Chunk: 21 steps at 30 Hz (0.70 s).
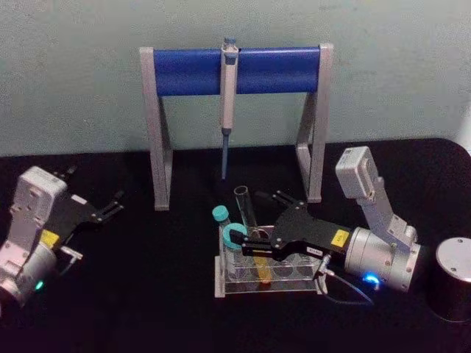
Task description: Pick up the test tube from the test tube rack, shake it, then place it back into the test tube rack.
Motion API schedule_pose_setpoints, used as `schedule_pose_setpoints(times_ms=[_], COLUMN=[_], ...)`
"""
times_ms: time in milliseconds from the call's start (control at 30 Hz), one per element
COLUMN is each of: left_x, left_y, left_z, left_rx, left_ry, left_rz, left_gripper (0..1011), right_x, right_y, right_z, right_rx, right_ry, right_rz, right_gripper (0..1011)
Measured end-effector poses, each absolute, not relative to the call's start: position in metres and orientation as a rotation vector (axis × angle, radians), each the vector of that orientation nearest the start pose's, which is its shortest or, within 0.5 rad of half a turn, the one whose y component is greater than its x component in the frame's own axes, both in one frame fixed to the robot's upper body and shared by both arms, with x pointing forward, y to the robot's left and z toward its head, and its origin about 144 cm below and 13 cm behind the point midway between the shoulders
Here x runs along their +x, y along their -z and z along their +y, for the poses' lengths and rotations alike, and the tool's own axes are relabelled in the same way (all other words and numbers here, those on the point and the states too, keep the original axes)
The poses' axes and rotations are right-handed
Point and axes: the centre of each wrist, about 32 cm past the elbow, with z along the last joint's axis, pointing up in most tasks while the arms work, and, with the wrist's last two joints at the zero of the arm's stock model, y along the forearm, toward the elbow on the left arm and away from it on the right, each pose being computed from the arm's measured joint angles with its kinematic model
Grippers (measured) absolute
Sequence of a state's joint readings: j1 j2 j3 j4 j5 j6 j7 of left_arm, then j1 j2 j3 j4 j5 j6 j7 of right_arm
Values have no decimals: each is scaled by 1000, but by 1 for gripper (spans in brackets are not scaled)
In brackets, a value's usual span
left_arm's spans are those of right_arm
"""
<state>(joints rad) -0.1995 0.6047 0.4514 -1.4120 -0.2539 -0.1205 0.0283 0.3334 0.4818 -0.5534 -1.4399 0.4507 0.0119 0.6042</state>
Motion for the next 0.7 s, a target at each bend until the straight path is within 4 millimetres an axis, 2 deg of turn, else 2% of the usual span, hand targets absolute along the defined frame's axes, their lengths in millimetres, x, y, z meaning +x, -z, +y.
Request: schedule_pose_setpoints(times_ms=[400,700], left_x=[489,489], left_y=[-1140,-1140], left_z=[310,310], left_rx=[305,305], left_ry=[-1248,-1248], left_rz=[-285,-285], left_gripper=[1001,1001], right_x=[517,517], right_y=[-1172,-1172], right_z=[-234,-234], right_rx=[-145,-145], right_ry=[549,549], right_rz=[-22,-20], right_gripper=[1000,785])
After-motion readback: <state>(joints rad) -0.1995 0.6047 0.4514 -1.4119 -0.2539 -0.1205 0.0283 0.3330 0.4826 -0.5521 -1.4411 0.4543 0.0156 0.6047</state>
